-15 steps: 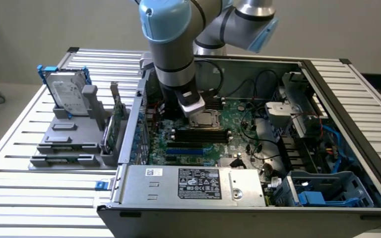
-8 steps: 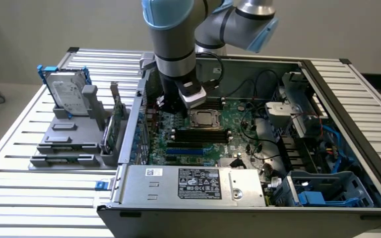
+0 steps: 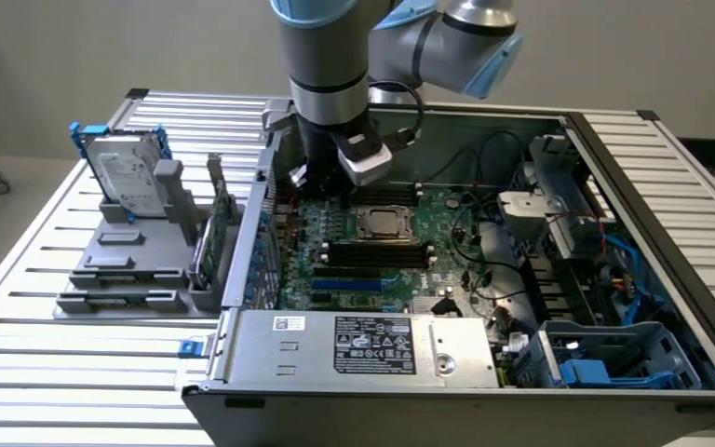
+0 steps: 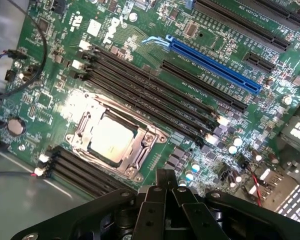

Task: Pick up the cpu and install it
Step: 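Install the first cpu locking lever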

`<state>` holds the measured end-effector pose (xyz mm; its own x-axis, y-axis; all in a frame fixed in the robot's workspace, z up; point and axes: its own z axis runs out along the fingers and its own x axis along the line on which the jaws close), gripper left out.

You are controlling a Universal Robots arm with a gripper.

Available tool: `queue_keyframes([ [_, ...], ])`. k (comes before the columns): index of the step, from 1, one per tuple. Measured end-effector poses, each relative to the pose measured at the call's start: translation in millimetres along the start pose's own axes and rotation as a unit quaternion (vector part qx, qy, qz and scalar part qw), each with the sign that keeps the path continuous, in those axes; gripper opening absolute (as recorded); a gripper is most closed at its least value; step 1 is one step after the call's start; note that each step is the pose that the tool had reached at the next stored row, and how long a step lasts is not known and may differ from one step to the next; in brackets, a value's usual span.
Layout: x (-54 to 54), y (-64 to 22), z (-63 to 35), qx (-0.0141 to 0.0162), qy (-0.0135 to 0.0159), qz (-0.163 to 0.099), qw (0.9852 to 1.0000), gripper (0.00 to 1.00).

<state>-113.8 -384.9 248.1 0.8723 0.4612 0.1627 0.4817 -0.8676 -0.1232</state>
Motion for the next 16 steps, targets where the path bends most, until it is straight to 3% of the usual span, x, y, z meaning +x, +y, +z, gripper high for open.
queue_keyframes([
  [5, 1.3, -1.5, -6.0, 0.0042, -0.0049, -0.028, 0.9996, 0.11],
  [9, 1.7, -2.1, -9.0, 0.0076, -0.0088, -0.055, 0.9984, 0.11],
  [16, 2.1, -2.7, -12.0, 0.0138, -0.0163, -0.106, 0.9942, 0.11],
])
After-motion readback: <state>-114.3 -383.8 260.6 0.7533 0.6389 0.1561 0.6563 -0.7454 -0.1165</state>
